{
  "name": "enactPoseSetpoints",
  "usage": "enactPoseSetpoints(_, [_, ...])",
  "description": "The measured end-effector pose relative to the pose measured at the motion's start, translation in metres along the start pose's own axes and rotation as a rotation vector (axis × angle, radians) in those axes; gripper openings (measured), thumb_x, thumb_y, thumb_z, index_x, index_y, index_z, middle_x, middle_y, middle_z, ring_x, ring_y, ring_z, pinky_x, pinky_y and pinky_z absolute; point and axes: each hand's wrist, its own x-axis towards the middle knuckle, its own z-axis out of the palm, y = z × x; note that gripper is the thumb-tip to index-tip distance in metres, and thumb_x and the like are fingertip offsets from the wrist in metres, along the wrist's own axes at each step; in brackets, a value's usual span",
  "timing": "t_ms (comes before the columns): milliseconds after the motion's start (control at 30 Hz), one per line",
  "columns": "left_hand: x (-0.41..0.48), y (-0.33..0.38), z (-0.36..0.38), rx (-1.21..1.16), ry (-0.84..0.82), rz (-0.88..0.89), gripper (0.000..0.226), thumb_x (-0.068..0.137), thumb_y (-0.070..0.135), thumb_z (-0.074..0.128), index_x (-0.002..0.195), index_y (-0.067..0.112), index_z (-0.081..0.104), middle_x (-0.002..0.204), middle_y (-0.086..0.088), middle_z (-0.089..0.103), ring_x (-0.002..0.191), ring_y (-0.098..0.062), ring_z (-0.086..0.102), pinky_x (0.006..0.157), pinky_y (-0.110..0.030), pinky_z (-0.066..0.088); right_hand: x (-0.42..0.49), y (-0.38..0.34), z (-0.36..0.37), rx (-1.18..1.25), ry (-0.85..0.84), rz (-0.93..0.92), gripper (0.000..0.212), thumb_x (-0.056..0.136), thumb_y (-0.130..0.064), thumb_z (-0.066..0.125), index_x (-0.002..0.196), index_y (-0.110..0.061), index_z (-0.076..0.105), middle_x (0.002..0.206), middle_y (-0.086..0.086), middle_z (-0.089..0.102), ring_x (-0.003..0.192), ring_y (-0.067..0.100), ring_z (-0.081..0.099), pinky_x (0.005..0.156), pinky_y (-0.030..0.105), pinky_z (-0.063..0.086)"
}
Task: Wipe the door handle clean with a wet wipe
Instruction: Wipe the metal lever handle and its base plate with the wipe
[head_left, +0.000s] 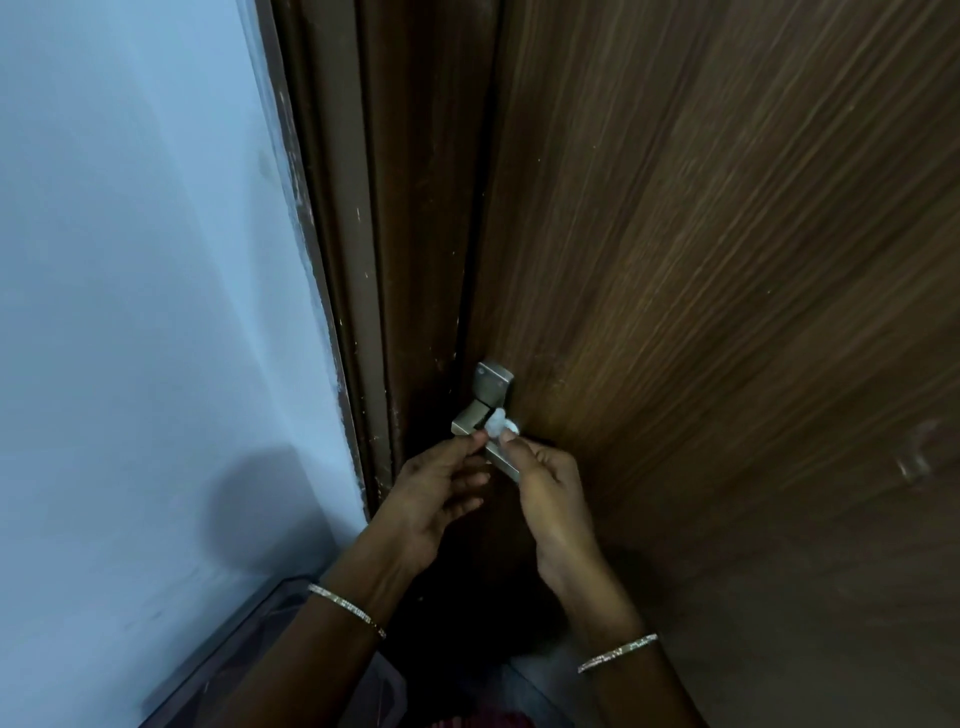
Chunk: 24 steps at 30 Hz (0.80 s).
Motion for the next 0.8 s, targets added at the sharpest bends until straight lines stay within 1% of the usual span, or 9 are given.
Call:
enactPoseSetpoints(100, [0.001, 0.002, 0.001, 0.064, 0.047, 0.029, 0.016, 0.076, 0.039, 0.078, 0.079, 0.024, 0.079, 0.075, 0.008, 0.074, 0.061, -0.003, 0.064, 0.057, -0.023, 0.049, 0.007, -0.004, -0.004, 0.144, 0.010, 0.127, 0.036, 0.098, -0.049, 0.056, 0.096, -0.025, 0.082, 0.100, 0.004, 0.081, 0.102, 0.021, 0.075, 0.099, 0.045, 0.054])
enactPoseSetpoints(200, [0.001, 0.002, 0.002, 0.091, 0.055, 0.055, 0.015, 0.078, 0.038, 0.077, 0.071, 0.026, 0.079, 0.074, 0.008, 0.074, 0.060, -0.002, 0.065, 0.061, -0.025, 0.046, 0.012, -0.007, -0.008, 0.196, -0.021, 0.182, 0.039, 0.097, -0.049, 0.056, 0.080, -0.025, 0.082, 0.085, -0.005, 0.082, 0.086, 0.012, 0.077, 0.076, 0.025, 0.056])
enactPoseSetpoints(300, [0.000, 0.004, 0.000, 0.115, 0.051, 0.059, 0.016, 0.077, 0.040, 0.077, 0.074, 0.025, 0.080, 0.080, 0.005, 0.077, 0.064, -0.002, 0.069, 0.065, -0.029, 0.045, 0.011, -0.013, -0.008, 0.222, -0.078, 0.203, 0.040, 0.099, -0.045, 0.054, 0.075, -0.027, 0.081, 0.079, -0.009, 0.081, 0.085, 0.007, 0.074, 0.081, 0.026, 0.046])
enactPoseSetpoints(400, [0.000, 0.005, -0.001, 0.140, 0.055, 0.059, 0.021, 0.073, 0.044, 0.078, 0.079, 0.024, 0.080, 0.084, 0.005, 0.078, 0.068, -0.003, 0.070, 0.070, -0.032, 0.043, 0.009, -0.019, -0.011, 0.239, -0.085, 0.190, 0.034, 0.098, -0.047, 0.051, 0.105, -0.027, 0.077, 0.111, -0.006, 0.078, 0.106, 0.004, 0.066, 0.084, 0.025, 0.040])
enactPoseSetpoints(467, [0.000, 0.004, -0.001, 0.150, 0.063, 0.064, 0.025, 0.072, 0.046, 0.078, 0.082, 0.022, 0.080, 0.084, 0.005, 0.078, 0.070, -0.004, 0.070, 0.073, -0.033, 0.042, 0.010, -0.020, -0.014, 0.233, -0.065, 0.133, 0.035, 0.100, -0.044, 0.050, 0.119, -0.025, 0.074, 0.119, -0.008, 0.075, 0.112, 0.001, 0.065, 0.093, 0.022, 0.041])
enactPoseSetpoints(533, [0.000, 0.004, -0.002, 0.156, 0.061, 0.061, 0.028, 0.072, 0.045, 0.078, 0.083, 0.020, 0.079, 0.084, 0.004, 0.079, 0.072, -0.005, 0.070, 0.076, -0.034, 0.041, 0.009, -0.016, -0.013, 0.186, -0.044, 0.045, 0.029, 0.100, -0.040, 0.050, 0.101, -0.038, 0.079, 0.109, -0.018, 0.078, 0.106, -0.007, 0.068, 0.099, 0.023, 0.041])
enactPoseSetpoints(600, [-0.001, 0.005, -0.001, 0.155, 0.061, 0.051, 0.031, 0.073, 0.044, 0.078, 0.087, 0.017, 0.079, 0.086, 0.003, 0.079, 0.073, -0.006, 0.070, 0.078, -0.035, 0.041, 0.006, -0.016, -0.010, 0.130, -0.040, 0.005, 0.034, 0.100, -0.041, 0.051, 0.083, -0.053, 0.078, 0.095, -0.029, 0.077, 0.096, -0.016, 0.067, 0.088, 0.020, 0.039])
enactPoseSetpoints(700, [-0.002, 0.007, -0.002, 0.168, 0.059, 0.046, 0.035, 0.074, 0.044, 0.078, 0.094, 0.015, 0.078, 0.088, 0.005, 0.079, 0.069, -0.002, 0.070, 0.075, -0.035, 0.041, 0.004, -0.012, -0.005, 0.108, 0.025, 0.056, 0.031, 0.098, -0.043, 0.054, 0.082, -0.041, 0.081, 0.093, -0.015, 0.080, 0.099, 0.001, 0.072, 0.083, 0.024, 0.045])
enactPoseSetpoints(800, [-0.004, 0.007, -0.003, 0.196, 0.048, 0.043, 0.034, 0.073, 0.047, 0.078, 0.089, 0.017, 0.079, 0.089, 0.005, 0.079, 0.065, 0.000, 0.069, 0.074, -0.034, 0.041, 0.002, -0.003, -0.005, 0.024, 0.167, 0.015, 0.036, 0.095, -0.044, 0.060, 0.087, -0.015, 0.080, 0.089, 0.010, 0.080, 0.096, 0.032, 0.073, 0.090, 0.053, 0.055])
